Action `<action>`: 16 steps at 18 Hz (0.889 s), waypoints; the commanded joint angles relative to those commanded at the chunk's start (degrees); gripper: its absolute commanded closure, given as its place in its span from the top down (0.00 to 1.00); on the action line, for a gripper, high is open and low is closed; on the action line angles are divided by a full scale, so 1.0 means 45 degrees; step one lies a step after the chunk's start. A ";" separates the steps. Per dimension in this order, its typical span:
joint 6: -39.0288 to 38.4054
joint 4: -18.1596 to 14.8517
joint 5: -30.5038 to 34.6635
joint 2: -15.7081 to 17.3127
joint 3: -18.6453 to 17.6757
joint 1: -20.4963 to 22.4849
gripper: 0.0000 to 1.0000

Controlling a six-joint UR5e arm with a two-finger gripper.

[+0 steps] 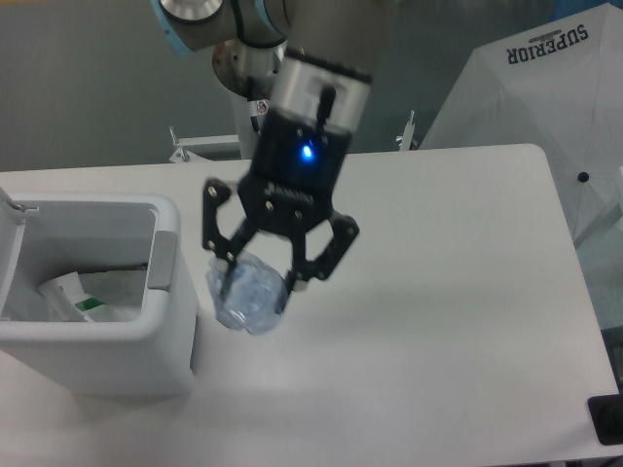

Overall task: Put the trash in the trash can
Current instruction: 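Lift the bottle and carry it over the trash bin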

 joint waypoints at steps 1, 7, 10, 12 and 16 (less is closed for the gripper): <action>-0.0079 0.0000 -0.0020 0.0117 0.0020 -0.0039 0.55; -0.0352 0.0000 -0.0527 0.0586 0.0000 -0.0156 0.54; -0.0548 0.0000 -0.0645 0.0879 0.0000 -0.0409 0.52; -0.0802 0.0000 -0.0645 0.0977 -0.0058 -0.0624 0.53; -0.0822 0.0000 -0.0645 0.1056 -0.0136 -0.1054 0.52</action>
